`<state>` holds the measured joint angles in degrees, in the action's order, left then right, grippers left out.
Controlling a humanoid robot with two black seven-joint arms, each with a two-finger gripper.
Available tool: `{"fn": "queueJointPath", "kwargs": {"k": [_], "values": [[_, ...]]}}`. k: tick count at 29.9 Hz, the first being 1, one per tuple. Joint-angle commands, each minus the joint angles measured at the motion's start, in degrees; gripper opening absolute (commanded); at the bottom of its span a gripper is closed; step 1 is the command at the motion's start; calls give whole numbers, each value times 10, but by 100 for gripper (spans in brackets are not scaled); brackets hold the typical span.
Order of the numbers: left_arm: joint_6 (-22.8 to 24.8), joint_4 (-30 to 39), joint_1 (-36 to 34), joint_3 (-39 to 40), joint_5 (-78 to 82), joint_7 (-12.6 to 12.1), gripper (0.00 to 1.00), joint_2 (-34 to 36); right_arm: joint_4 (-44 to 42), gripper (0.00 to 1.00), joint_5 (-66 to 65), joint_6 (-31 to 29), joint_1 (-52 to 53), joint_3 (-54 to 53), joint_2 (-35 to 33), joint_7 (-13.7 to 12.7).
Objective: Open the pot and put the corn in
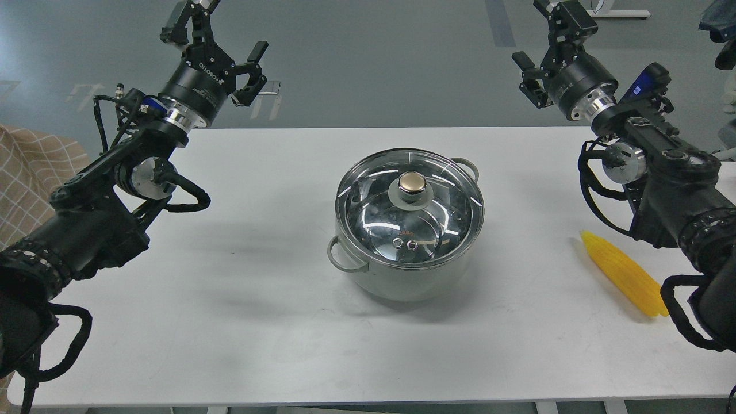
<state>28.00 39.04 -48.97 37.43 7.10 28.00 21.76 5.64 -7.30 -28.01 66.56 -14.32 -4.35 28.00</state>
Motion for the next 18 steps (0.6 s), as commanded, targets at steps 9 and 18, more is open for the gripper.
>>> {"fn": "queueJointPath", "kwargs": {"k": [9, 18], "values": [[0, 14, -5, -9, 30, 0, 98, 9, 3, 98, -2, 0, -20, 0, -23, 0], [-7, 118, -52, -10, 197, 0, 98, 69, 4, 98, -3, 0, -23, 1, -27, 0]]}}
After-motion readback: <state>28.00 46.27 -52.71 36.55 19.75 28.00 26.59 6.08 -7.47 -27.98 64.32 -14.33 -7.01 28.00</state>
